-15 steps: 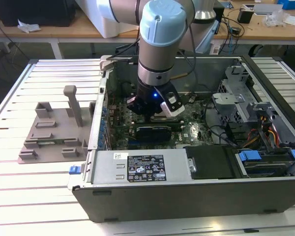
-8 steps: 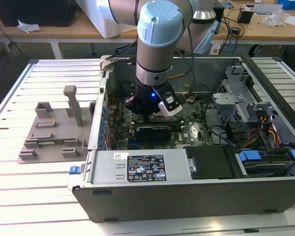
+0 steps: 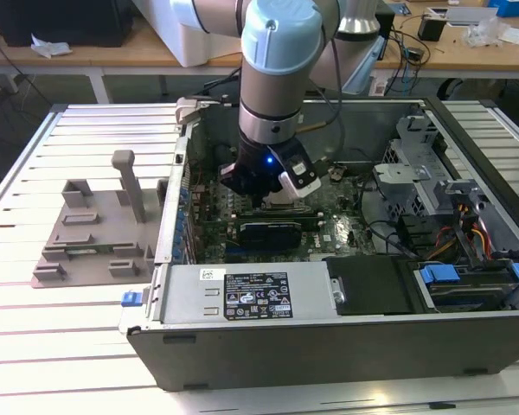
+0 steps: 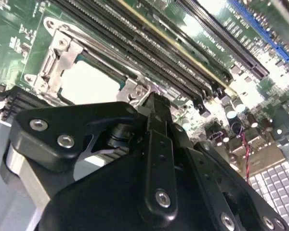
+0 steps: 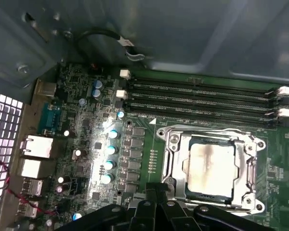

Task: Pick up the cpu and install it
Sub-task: 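Install the second cpu locking lever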

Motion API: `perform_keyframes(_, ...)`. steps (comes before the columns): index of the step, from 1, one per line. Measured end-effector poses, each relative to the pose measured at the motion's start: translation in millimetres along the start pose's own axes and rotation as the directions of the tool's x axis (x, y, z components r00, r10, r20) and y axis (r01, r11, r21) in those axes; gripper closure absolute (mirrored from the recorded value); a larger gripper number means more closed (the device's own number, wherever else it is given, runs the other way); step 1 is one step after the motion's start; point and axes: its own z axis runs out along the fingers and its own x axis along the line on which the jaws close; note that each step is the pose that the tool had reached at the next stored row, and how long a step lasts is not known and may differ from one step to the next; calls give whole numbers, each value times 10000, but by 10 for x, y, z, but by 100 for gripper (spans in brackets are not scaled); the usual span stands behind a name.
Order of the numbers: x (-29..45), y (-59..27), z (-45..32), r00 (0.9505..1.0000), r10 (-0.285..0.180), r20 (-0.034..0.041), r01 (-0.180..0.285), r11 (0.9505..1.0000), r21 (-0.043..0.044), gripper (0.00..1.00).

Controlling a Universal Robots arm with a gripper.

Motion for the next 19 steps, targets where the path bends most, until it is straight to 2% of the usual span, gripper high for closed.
perform_keyframes(2,-54,29,3,10000,11,-20,-11,9999,135,89)
perform_keyframes(3,-116,52,5,10000,22,-50,-21,9995,303,89)
perform_keyframes(5,-175,72,5,10000,35,-82,-31,9989,464,89)
perform_keyframes(6,-240,96,8,9999,50,-117,-43,9982,603,89)
perform_keyframes(8,-340,137,12,9998,68,-184,-54,9972,741,89)
perform_keyframes(12,-476,226,24,9996,90,-254,-68,9961,881,89)
perform_keyframes(15,-501,260,15,9996,95,-261,-71,9958,915,89)
perform_keyframes(19,-496,291,-143,9996,95,-260,-71,9957,924,89)
